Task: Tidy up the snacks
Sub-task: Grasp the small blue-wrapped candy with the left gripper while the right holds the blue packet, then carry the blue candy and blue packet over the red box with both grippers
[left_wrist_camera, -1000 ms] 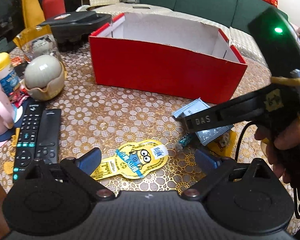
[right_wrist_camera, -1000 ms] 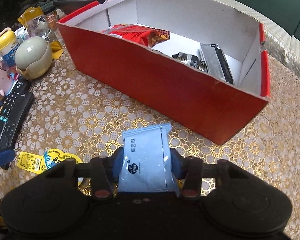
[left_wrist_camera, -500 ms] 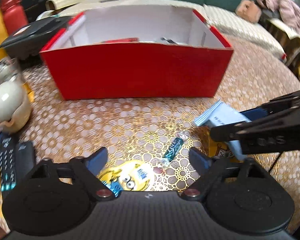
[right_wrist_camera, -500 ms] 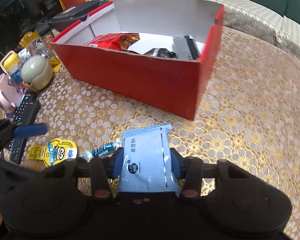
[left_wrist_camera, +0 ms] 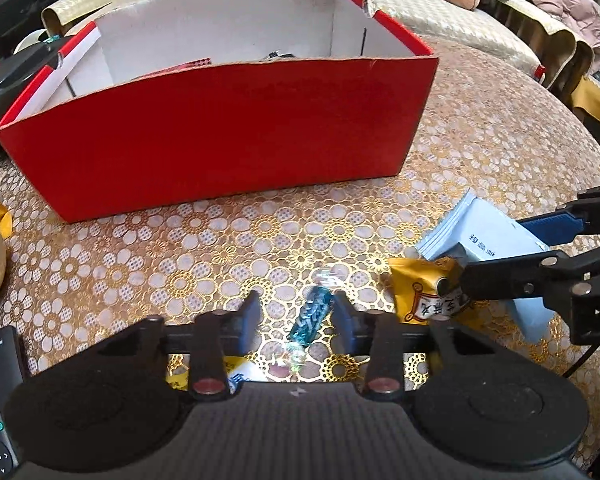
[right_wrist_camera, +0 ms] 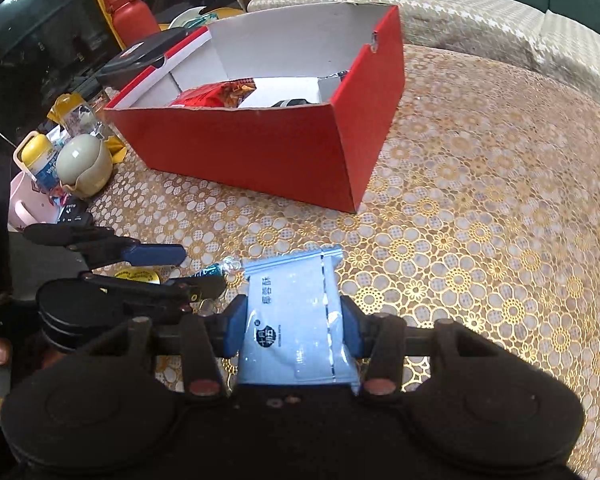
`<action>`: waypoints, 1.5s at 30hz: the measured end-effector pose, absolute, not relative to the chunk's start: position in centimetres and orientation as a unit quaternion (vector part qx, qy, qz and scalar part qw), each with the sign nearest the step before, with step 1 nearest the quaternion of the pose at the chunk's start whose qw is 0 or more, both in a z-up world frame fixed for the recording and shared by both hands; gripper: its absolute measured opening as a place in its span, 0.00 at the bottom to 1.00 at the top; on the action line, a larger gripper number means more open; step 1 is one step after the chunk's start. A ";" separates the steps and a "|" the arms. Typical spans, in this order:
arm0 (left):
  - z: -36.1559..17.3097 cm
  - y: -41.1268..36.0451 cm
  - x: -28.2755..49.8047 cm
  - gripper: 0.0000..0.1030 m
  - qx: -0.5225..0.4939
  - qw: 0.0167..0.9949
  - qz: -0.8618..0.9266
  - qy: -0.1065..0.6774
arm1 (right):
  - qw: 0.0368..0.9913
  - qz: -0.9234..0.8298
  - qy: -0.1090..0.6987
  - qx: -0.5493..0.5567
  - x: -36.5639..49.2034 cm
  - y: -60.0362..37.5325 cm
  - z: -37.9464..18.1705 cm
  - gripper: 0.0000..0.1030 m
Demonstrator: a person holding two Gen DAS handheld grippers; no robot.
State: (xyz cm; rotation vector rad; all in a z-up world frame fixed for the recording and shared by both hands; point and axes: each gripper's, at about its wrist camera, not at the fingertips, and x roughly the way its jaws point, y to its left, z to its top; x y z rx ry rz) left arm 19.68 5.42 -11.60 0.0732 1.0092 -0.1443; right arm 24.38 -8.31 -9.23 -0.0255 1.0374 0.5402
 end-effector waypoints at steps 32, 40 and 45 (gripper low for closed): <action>-1.4 6.1 15.3 0.12 -0.013 0.911 -0.015 0.413 | 0.876 0.257 0.409 -0.001 21.0 -9.1 -1.0 0.46; 2.5 6.4 17.0 0.12 0.014 0.925 -0.006 0.379 | 0.887 0.262 0.380 -0.014 22.7 -8.2 1.9 0.46; 3.9 7.0 19.1 0.12 0.027 0.930 0.002 0.367 | 0.893 0.257 0.369 -0.027 24.9 -7.4 3.0 0.46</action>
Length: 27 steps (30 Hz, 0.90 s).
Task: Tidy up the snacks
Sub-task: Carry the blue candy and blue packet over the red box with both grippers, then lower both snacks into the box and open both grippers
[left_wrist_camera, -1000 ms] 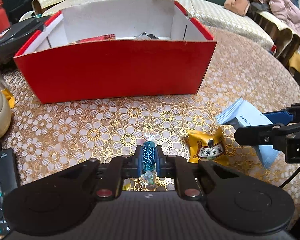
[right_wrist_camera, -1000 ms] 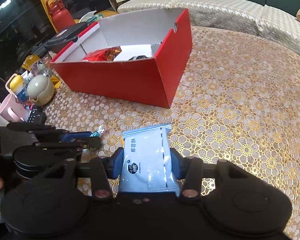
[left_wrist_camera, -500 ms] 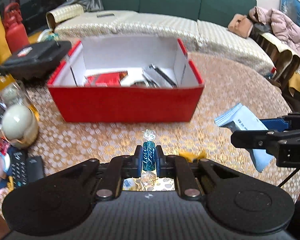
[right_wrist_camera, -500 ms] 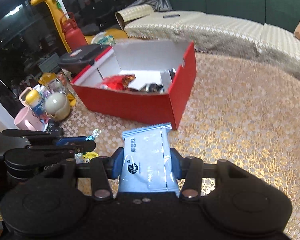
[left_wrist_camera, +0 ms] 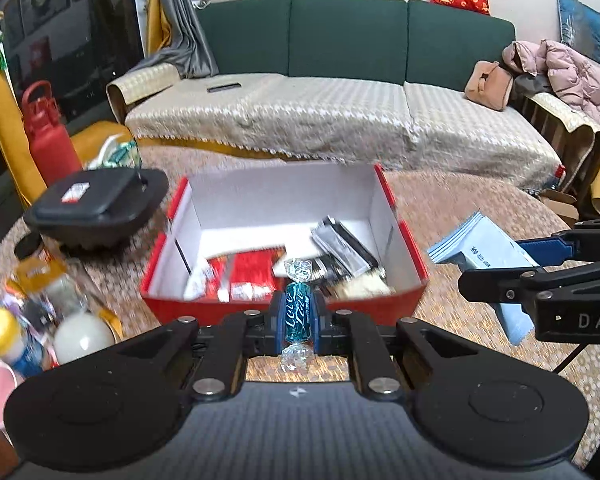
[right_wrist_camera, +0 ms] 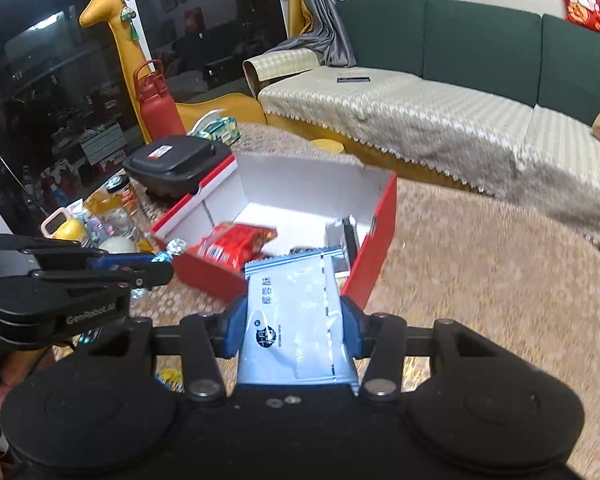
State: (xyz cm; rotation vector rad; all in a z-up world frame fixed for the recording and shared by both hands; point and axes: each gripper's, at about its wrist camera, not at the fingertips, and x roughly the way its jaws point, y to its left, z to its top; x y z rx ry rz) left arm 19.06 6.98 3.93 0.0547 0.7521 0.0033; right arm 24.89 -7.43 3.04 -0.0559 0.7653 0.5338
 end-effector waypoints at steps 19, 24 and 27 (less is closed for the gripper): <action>1.2 11.6 29.3 0.12 0.034 0.915 0.050 0.400 | 0.893 0.242 0.378 -0.043 35.4 -3.2 -0.1 0.46; -0.9 12.1 31.0 0.12 0.031 0.906 0.053 0.420 | 0.883 0.238 0.399 -0.062 37.3 -1.9 -2.2 0.46; -2.1 12.1 31.8 0.12 0.033 0.900 0.054 0.432 | 0.878 0.239 0.408 -0.072 38.1 -1.2 -3.3 0.46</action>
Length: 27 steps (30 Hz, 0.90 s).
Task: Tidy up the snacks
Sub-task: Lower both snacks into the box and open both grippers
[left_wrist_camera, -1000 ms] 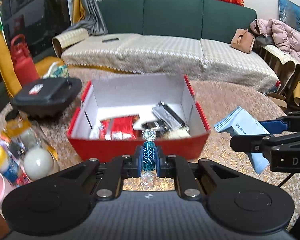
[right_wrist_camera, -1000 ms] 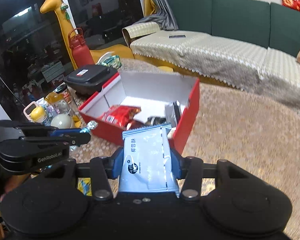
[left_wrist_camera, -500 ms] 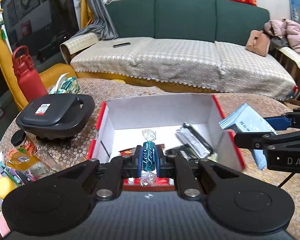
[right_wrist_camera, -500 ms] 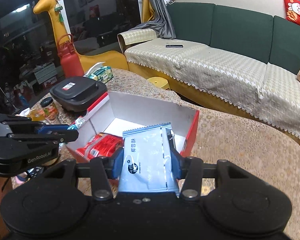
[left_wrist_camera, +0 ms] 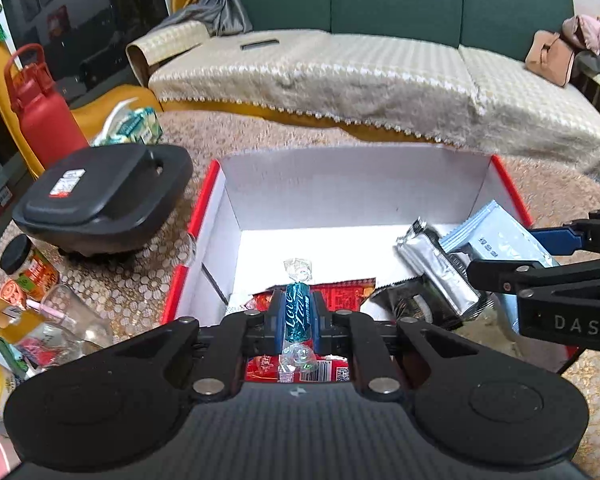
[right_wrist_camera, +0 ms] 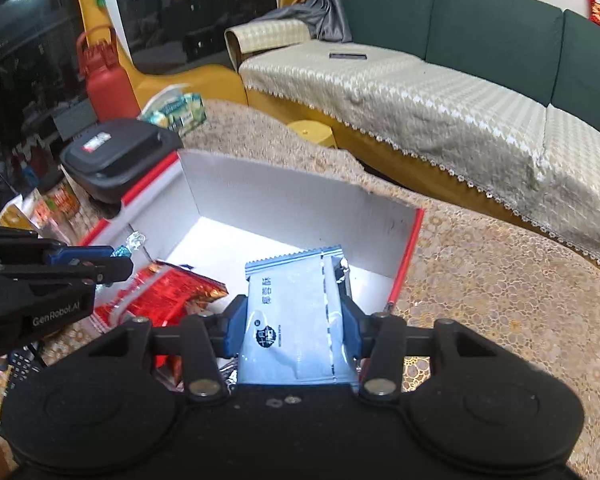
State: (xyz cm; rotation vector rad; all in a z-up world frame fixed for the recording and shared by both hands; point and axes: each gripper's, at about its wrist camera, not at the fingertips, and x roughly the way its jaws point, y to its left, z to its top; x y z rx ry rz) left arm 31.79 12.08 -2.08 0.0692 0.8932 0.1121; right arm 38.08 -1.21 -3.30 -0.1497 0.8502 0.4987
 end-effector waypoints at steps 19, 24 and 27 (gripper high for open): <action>-4.4 11.8 33.4 0.17 0.025 0.885 0.056 0.462 | 0.868 0.244 0.418 -0.117 38.6 0.4 -6.1 0.47; -3.3 12.3 32.5 0.34 0.012 0.890 0.056 0.453 | 0.869 0.245 0.421 -0.092 37.9 -0.5 -5.2 0.54; -2.5 12.4 31.7 0.53 0.003 0.895 0.056 0.443 | 0.872 0.241 0.418 -0.080 37.3 -1.1 -4.5 0.58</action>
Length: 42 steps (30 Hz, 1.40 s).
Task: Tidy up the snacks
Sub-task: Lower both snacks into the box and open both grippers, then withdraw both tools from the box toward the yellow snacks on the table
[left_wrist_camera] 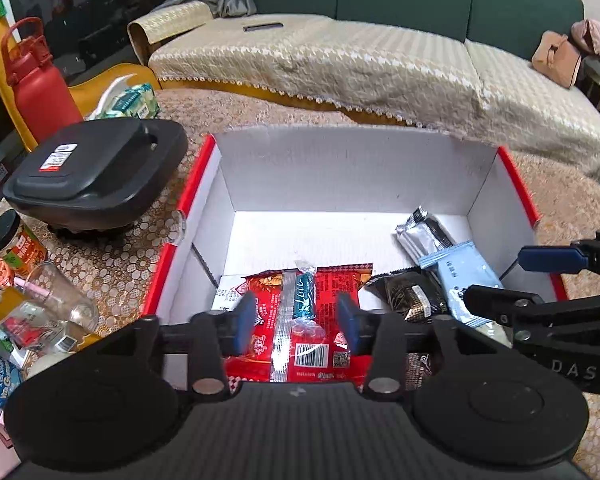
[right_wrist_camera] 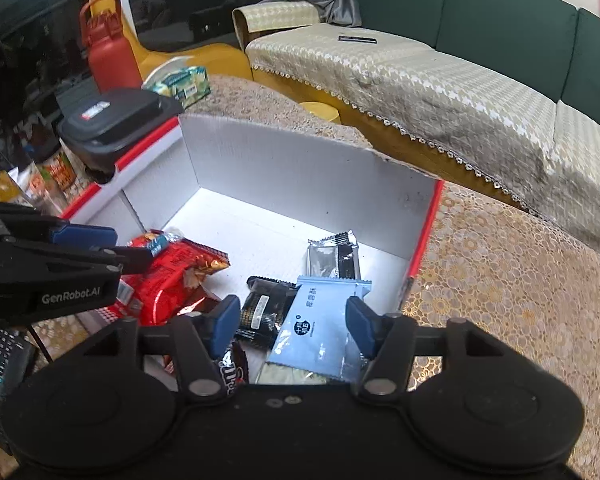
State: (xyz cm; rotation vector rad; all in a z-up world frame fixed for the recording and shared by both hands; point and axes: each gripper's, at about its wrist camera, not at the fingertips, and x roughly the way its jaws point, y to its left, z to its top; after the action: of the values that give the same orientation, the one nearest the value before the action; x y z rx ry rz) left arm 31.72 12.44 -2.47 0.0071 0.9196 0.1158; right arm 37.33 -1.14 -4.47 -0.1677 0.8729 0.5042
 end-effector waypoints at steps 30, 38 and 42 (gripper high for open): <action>3.3 10.2 16.9 0.87 0.001 0.930 0.007 0.367 | 0.881 0.270 0.388 -0.035 25.6 -7.0 0.3 0.99; -0.1 9.7 14.0 0.87 0.012 0.913 -0.016 0.406 | 0.871 0.258 0.416 -0.035 23.1 -7.4 -2.6 0.99; -2.3 9.7 13.4 0.87 0.018 0.903 -0.016 0.430 | 0.866 0.248 0.433 -0.034 22.4 -7.4 -4.3 0.99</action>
State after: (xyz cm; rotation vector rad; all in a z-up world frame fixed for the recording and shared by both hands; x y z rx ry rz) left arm 13.36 9.68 -2.32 0.0363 0.8882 -0.0339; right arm 22.40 -7.42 -4.35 -0.0708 0.9063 0.5186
